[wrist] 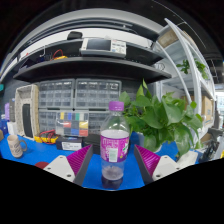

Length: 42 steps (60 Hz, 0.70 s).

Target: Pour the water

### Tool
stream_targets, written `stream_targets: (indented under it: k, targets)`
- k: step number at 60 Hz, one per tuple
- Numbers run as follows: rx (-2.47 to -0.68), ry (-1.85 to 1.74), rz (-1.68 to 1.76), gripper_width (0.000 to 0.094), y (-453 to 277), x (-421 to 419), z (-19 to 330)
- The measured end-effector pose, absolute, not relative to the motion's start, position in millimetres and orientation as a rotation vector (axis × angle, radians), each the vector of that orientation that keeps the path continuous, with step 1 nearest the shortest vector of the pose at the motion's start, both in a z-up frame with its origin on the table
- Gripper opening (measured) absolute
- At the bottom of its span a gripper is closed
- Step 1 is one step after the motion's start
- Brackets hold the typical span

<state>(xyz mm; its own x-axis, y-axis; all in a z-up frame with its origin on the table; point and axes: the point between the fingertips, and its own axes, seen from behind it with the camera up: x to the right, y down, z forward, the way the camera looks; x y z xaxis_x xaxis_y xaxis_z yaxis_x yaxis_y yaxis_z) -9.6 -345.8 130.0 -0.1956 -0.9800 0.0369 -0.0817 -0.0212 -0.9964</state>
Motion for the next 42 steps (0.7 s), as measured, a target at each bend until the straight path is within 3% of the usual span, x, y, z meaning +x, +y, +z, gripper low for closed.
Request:
stream_targets:
  k: [14,16,26,42]
  targets:
    - [-1.158,1.328,-1.399,0.0657,-352,19,142]
    - [-1.159,1.337,-1.402,0.0522,-354,22,139]
    - [-1.137,1.358,-1.361,0.0372,-355,28,139]
    - [-1.209,1.335,-1.373,0.0345,-338,27,145]
